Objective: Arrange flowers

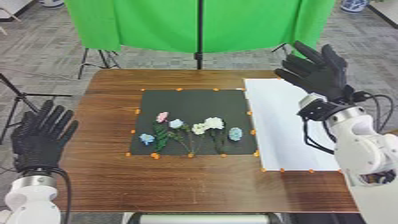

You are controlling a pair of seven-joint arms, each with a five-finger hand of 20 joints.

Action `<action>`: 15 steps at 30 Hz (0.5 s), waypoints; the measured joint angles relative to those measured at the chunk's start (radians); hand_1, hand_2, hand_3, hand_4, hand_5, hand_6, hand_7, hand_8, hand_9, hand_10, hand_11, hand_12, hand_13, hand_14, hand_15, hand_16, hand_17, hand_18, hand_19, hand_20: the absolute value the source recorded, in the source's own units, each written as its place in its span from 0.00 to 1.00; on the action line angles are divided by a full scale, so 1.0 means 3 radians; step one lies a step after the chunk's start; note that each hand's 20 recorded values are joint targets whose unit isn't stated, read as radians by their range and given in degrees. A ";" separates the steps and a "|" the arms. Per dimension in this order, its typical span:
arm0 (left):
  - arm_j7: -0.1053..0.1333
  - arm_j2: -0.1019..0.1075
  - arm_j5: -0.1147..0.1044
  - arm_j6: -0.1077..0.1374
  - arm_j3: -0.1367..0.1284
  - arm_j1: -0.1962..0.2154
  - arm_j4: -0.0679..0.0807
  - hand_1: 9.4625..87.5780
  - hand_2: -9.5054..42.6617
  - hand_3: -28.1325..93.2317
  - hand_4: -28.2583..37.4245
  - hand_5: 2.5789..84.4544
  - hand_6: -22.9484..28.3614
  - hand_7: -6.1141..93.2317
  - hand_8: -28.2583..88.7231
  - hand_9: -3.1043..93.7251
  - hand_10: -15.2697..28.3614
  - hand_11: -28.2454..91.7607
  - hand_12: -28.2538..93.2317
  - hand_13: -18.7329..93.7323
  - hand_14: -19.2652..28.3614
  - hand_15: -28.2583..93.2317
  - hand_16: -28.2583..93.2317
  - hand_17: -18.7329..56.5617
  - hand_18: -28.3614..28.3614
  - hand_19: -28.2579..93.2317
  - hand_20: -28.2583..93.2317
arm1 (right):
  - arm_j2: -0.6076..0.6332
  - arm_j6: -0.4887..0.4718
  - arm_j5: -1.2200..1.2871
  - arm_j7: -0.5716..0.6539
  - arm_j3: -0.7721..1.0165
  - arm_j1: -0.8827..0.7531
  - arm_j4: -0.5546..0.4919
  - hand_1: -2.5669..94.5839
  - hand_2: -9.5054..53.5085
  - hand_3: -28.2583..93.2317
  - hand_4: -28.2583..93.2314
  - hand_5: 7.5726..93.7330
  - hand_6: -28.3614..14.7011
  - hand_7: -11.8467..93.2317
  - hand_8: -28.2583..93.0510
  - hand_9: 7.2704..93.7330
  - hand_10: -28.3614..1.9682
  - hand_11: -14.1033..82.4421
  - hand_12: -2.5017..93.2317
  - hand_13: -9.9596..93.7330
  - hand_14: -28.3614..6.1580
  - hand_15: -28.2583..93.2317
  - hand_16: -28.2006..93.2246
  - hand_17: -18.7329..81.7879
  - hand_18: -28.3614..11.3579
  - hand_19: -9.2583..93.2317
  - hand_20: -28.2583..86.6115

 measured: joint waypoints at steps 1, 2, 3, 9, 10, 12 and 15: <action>0.0000 0.0000 0.0003 0.0000 0.0001 -0.0004 0.0005 0.24 0.44 0.82 0.00 0.47 0.54 0.21 0.14 0.38 0.64 0.40 0.30 0.40 0.66 0.46 0.18 0.19 0.72 0.45 0.33 | -0.0001 0.0000 -0.0016 0.0013 0.0013 -0.0014 -0.0016 0.13 0.30 0.85 0.05 0.32 0.59 0.19 0.17 0.29 0.39 0.17 0.18 0.33 0.36 0.27 0.43 0.31 0.30 0.32 0.38; 0.0000 0.0001 0.0012 0.0000 0.0004 -0.0012 0.0011 0.24 0.44 0.82 0.00 0.47 0.54 0.21 0.14 0.38 0.64 0.39 0.30 0.40 0.65 0.46 0.18 0.19 0.72 0.45 0.33 | -0.0001 0.0000 -0.0059 0.0023 0.0026 -0.0028 -0.0033 0.13 0.30 0.85 0.05 0.32 0.59 0.19 0.17 0.29 0.39 0.17 0.18 0.33 0.36 0.27 0.43 0.30 0.29 0.32 0.38; -0.0002 0.0006 0.0027 0.0001 0.0013 -0.0026 0.0021 0.24 0.44 0.82 0.00 0.46 0.54 0.21 0.15 0.38 0.64 0.39 0.29 0.39 0.65 0.45 0.18 0.19 0.72 0.45 0.33 | -0.0001 0.0000 -0.0115 0.0032 0.0039 -0.0041 -0.0051 0.13 0.30 0.85 0.05 0.32 0.59 0.19 0.17 0.29 0.39 0.17 0.18 0.33 0.36 0.28 0.43 0.30 0.29 0.32 0.38; -0.0002 0.0078 0.0162 0.0019 0.0139 -0.0225 0.0099 0.24 0.44 0.82 0.00 0.47 0.55 0.21 0.15 0.38 0.65 0.39 0.29 0.39 0.63 0.43 0.17 0.21 0.69 0.42 0.32 | -0.0004 0.0003 -0.0241 0.0036 0.0072 -0.0083 -0.0111 0.14 0.31 0.85 0.05 0.33 0.58 0.20 0.17 0.29 0.39 0.17 0.19 0.33 0.36 0.28 0.44 0.30 0.29 0.33 0.38; 0.0001 0.0089 0.0166 0.0019 0.0155 -0.0263 0.0104 0.24 0.44 0.82 0.00 0.47 0.55 0.21 0.15 0.38 0.65 0.39 0.29 0.40 0.63 0.43 0.17 0.21 0.68 0.42 0.32 | -0.0007 0.0003 -0.0238 0.0036 0.0071 -0.0083 -0.0113 0.14 0.31 0.85 0.05 0.34 0.58 0.20 0.17 0.29 0.39 0.17 0.19 0.33 0.36 0.28 0.44 0.30 0.29 0.33 0.38; 0.0010 0.0111 0.0166 0.0019 0.0177 -0.0330 0.0106 0.24 0.44 0.83 0.00 0.47 0.55 0.21 0.15 0.38 0.65 0.39 0.29 0.40 0.63 0.43 0.17 0.21 0.68 0.42 0.32 | -0.0016 0.0003 -0.0230 0.0035 0.0067 -0.0083 -0.0113 0.14 0.31 0.85 0.05 0.34 0.58 0.20 0.17 0.30 0.39 0.17 0.19 0.33 0.36 0.28 0.44 0.30 0.29 0.33 0.38; 0.0014 0.0152 0.0163 0.0017 0.0200 -0.0403 0.0106 0.24 0.44 0.82 0.00 0.47 0.55 0.21 0.15 0.38 0.65 0.39 0.29 0.40 0.63 0.43 0.18 0.21 0.69 0.42 0.32 | -0.0031 0.0009 -0.0210 0.0033 0.0066 -0.0088 -0.0124 0.14 0.31 0.85 0.05 0.34 0.58 0.20 0.17 0.30 0.38 0.17 0.19 0.33 0.36 0.28 0.44 0.30 0.29 0.33 0.38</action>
